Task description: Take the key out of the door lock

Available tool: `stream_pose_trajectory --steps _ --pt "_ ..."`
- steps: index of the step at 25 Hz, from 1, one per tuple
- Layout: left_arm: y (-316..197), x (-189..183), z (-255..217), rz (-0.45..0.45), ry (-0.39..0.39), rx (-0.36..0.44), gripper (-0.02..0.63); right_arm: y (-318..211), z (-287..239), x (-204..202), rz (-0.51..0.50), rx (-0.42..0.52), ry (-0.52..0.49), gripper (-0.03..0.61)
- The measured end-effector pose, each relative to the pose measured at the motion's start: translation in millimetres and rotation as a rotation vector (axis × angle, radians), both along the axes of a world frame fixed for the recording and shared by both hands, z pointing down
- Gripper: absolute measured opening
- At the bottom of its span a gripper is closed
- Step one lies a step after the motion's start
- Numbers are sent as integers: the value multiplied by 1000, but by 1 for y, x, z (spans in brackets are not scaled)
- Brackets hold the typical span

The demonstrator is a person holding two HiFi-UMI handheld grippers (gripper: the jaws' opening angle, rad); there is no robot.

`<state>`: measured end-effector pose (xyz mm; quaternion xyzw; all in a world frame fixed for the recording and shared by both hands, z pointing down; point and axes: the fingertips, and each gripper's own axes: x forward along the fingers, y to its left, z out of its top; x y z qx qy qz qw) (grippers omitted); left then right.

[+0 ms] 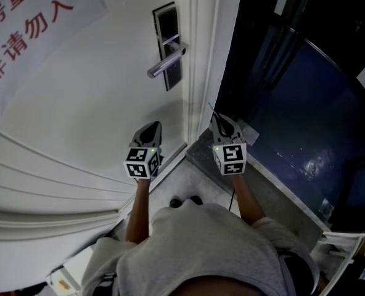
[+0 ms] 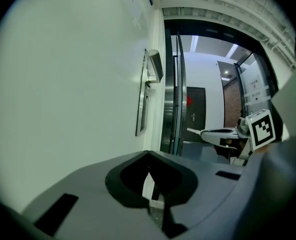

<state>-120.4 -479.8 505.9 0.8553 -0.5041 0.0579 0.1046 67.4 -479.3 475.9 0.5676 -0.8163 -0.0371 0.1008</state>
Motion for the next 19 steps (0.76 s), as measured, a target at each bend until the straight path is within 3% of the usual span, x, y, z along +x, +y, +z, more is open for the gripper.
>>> stream_pose_trajectory --steps 19 --pt "-6 -5 10 4 -5 -4 18 -11 0 -10 -1 -1 16 29"
